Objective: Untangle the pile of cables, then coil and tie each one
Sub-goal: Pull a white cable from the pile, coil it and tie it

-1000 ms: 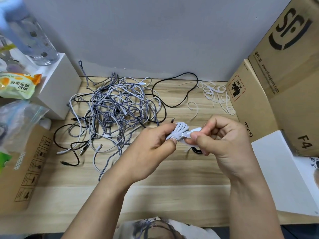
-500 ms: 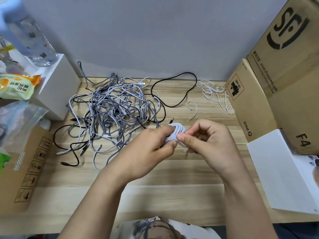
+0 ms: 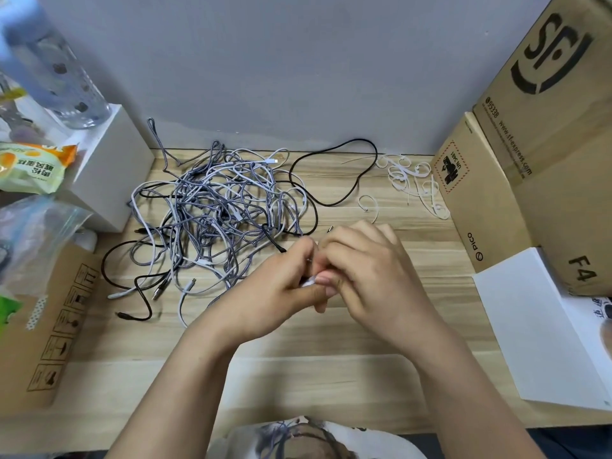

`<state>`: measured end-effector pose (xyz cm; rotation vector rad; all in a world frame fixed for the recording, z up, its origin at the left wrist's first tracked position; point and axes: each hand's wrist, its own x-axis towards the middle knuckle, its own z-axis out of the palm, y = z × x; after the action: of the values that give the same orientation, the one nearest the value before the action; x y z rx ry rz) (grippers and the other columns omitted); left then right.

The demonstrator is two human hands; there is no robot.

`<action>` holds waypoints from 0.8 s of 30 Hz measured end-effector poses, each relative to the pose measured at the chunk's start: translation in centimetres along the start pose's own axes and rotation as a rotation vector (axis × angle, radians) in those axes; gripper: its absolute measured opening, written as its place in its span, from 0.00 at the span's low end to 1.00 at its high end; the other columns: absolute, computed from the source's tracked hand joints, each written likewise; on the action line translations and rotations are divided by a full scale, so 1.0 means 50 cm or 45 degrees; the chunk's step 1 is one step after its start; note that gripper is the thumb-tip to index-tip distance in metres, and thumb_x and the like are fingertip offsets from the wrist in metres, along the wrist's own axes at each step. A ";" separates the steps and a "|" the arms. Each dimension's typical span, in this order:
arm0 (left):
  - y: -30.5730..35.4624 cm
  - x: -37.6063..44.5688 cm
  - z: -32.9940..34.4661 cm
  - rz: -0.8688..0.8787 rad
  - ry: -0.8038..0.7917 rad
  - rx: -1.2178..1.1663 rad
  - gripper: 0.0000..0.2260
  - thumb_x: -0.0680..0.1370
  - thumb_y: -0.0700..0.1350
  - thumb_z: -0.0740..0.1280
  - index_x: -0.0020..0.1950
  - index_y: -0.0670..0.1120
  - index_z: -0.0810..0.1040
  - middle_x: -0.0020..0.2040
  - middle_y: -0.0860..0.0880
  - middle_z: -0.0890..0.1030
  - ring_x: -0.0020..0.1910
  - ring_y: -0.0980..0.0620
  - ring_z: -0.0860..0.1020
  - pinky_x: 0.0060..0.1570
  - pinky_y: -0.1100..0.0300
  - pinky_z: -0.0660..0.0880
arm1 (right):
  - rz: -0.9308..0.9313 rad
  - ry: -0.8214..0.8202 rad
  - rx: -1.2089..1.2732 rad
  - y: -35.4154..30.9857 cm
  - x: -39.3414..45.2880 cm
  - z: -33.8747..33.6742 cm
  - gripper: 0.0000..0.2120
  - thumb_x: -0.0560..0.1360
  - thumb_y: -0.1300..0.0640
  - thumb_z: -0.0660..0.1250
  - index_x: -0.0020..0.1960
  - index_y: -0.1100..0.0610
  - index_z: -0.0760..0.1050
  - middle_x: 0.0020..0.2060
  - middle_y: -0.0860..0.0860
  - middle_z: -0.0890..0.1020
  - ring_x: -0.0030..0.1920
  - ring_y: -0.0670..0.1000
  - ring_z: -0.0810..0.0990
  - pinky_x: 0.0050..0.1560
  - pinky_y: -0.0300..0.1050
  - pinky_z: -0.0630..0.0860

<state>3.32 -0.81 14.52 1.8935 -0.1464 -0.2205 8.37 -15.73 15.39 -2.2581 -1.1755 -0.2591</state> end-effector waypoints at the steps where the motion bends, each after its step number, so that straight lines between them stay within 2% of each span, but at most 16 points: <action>1: 0.002 0.003 0.004 0.002 0.003 0.017 0.14 0.73 0.32 0.66 0.40 0.49 0.66 0.33 0.56 0.77 0.33 0.65 0.73 0.34 0.73 0.66 | -0.003 0.027 0.066 -0.014 0.003 0.003 0.06 0.73 0.53 0.62 0.39 0.53 0.75 0.40 0.46 0.79 0.43 0.50 0.72 0.43 0.45 0.62; 2: 0.010 0.009 0.015 -0.010 -0.018 0.062 0.17 0.73 0.29 0.65 0.38 0.50 0.65 0.34 0.55 0.75 0.34 0.66 0.72 0.35 0.74 0.66 | -0.008 0.062 0.172 -0.029 0.007 0.006 0.06 0.73 0.55 0.62 0.40 0.53 0.75 0.39 0.47 0.79 0.43 0.50 0.72 0.43 0.45 0.62; 4: 0.030 0.004 0.033 -0.187 -0.184 0.274 0.20 0.78 0.31 0.58 0.35 0.52 0.58 0.34 0.53 0.64 0.34 0.63 0.69 0.35 0.76 0.61 | -0.047 0.125 0.300 -0.057 0.014 0.014 0.06 0.73 0.57 0.61 0.40 0.55 0.76 0.38 0.48 0.78 0.42 0.50 0.71 0.44 0.44 0.61; 5: 0.026 -0.001 0.035 -0.236 -0.163 0.309 0.19 0.80 0.33 0.55 0.35 0.53 0.57 0.36 0.55 0.61 0.35 0.65 0.68 0.37 0.80 0.60 | -0.048 0.143 0.336 -0.066 0.015 0.019 0.06 0.73 0.58 0.62 0.39 0.56 0.76 0.38 0.47 0.78 0.42 0.49 0.71 0.44 0.43 0.61; 7: 0.020 0.005 0.043 -0.020 -0.124 0.146 0.09 0.76 0.36 0.59 0.41 0.50 0.66 0.39 0.55 0.68 0.42 0.73 0.70 0.42 0.83 0.61 | 0.043 0.205 0.462 -0.065 0.015 0.025 0.06 0.73 0.56 0.63 0.40 0.55 0.77 0.38 0.44 0.78 0.42 0.47 0.72 0.44 0.45 0.64; 8: 0.010 0.007 0.044 -0.008 -0.068 0.011 0.05 0.71 0.38 0.61 0.43 0.48 0.69 0.39 0.56 0.73 0.41 0.72 0.72 0.41 0.80 0.65 | 0.104 0.235 0.519 -0.058 0.014 0.026 0.06 0.74 0.55 0.63 0.41 0.54 0.77 0.39 0.41 0.77 0.42 0.45 0.72 0.45 0.46 0.66; 9: -0.005 0.005 0.043 -0.050 -0.052 -0.126 0.06 0.68 0.38 0.61 0.42 0.47 0.70 0.35 0.58 0.75 0.36 0.68 0.73 0.36 0.76 0.66 | 0.161 0.250 0.554 -0.049 0.012 0.029 0.05 0.73 0.53 0.63 0.42 0.52 0.77 0.39 0.38 0.75 0.42 0.43 0.71 0.45 0.46 0.67; 11: -0.018 0.004 0.047 -0.106 -0.051 -0.305 0.05 0.67 0.36 0.60 0.39 0.46 0.68 0.28 0.56 0.74 0.27 0.62 0.68 0.28 0.70 0.64 | 0.272 0.215 0.567 -0.029 0.005 0.036 0.05 0.73 0.50 0.64 0.45 0.49 0.77 0.38 0.36 0.73 0.42 0.40 0.71 0.46 0.46 0.69; 13: -0.022 0.009 0.049 -0.109 -0.076 -0.433 0.04 0.71 0.37 0.60 0.38 0.44 0.69 0.26 0.54 0.72 0.24 0.60 0.65 0.26 0.71 0.61 | 0.380 0.140 0.618 -0.010 -0.009 0.040 0.08 0.71 0.48 0.65 0.48 0.48 0.78 0.40 0.37 0.75 0.44 0.40 0.73 0.47 0.44 0.72; 16: -0.025 0.011 0.038 -0.077 -0.093 -0.505 0.04 0.74 0.39 0.60 0.39 0.44 0.69 0.25 0.52 0.70 0.22 0.61 0.63 0.24 0.73 0.59 | 0.601 0.088 0.981 0.010 -0.037 0.036 0.05 0.71 0.53 0.68 0.47 0.47 0.77 0.45 0.45 0.80 0.46 0.42 0.78 0.45 0.37 0.76; 18: -0.028 0.011 0.033 -0.097 -0.064 -0.558 0.03 0.74 0.41 0.61 0.42 0.43 0.69 0.24 0.50 0.71 0.22 0.60 0.63 0.24 0.72 0.60 | 0.729 0.102 1.095 0.024 -0.055 0.033 0.06 0.72 0.54 0.65 0.47 0.47 0.78 0.45 0.50 0.82 0.47 0.46 0.80 0.49 0.38 0.75; 20: -0.032 0.012 0.036 -0.112 -0.055 -0.537 0.04 0.73 0.43 0.64 0.42 0.43 0.70 0.25 0.51 0.72 0.23 0.58 0.64 0.25 0.71 0.61 | 0.790 0.098 1.099 0.034 -0.064 0.031 0.05 0.72 0.51 0.65 0.46 0.46 0.79 0.44 0.47 0.83 0.47 0.46 0.81 0.51 0.40 0.74; 22: -0.036 0.013 0.044 -0.100 -0.061 -0.468 0.05 0.72 0.44 0.66 0.42 0.44 0.72 0.26 0.53 0.74 0.25 0.57 0.67 0.27 0.71 0.63 | 0.759 0.063 1.048 0.038 -0.061 0.028 0.05 0.70 0.47 0.66 0.44 0.44 0.80 0.42 0.43 0.82 0.44 0.42 0.79 0.49 0.37 0.72; 24: -0.031 0.014 0.048 -0.093 -0.077 -0.401 0.03 0.72 0.42 0.66 0.43 0.42 0.74 0.29 0.53 0.76 0.28 0.58 0.70 0.30 0.71 0.64 | 0.706 -0.003 0.989 0.038 -0.051 0.028 0.05 0.69 0.48 0.68 0.44 0.44 0.79 0.42 0.43 0.81 0.42 0.40 0.77 0.47 0.34 0.71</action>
<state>3.45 -2.65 12.24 1.5807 -0.0776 -0.3312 8.26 -17.55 12.41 -1.7665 -0.4687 0.3624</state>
